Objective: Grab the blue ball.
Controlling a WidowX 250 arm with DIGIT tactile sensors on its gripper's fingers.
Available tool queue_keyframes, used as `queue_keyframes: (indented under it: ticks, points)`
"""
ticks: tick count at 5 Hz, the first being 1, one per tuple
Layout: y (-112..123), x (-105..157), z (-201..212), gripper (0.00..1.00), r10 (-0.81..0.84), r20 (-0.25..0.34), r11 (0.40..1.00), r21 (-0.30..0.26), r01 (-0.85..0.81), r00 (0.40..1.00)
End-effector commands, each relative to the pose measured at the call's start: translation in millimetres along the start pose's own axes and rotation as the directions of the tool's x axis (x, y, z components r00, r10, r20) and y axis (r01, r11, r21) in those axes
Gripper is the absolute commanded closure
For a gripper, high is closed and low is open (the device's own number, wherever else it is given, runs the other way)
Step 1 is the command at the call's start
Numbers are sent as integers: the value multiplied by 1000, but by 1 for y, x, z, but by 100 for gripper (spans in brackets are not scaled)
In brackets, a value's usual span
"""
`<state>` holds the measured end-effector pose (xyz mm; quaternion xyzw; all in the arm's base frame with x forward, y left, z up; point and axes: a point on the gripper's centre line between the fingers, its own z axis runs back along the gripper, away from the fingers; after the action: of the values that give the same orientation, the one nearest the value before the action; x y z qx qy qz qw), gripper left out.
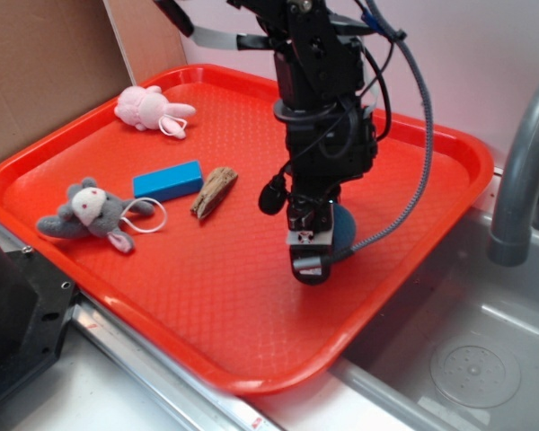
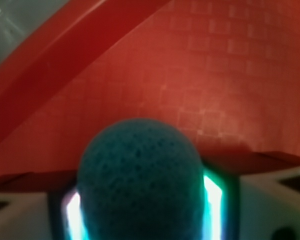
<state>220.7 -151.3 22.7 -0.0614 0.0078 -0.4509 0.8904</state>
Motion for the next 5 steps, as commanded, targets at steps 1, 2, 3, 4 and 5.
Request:
queue_keyframes:
  ticks: [1,2,3,4,5]
  points:
    - [-3,-26,51,100,130,121,990,46,-136,984]
    - [7,-65,105,100,350,153,912,171,-374,924]
    - [24,-107,159,100,441,162,873,149,-464,883]
    - [37,-149,213,100,657,139,736,97,-670,741]
    - [43,-147,241,100,741,113,653,113,-749,662]
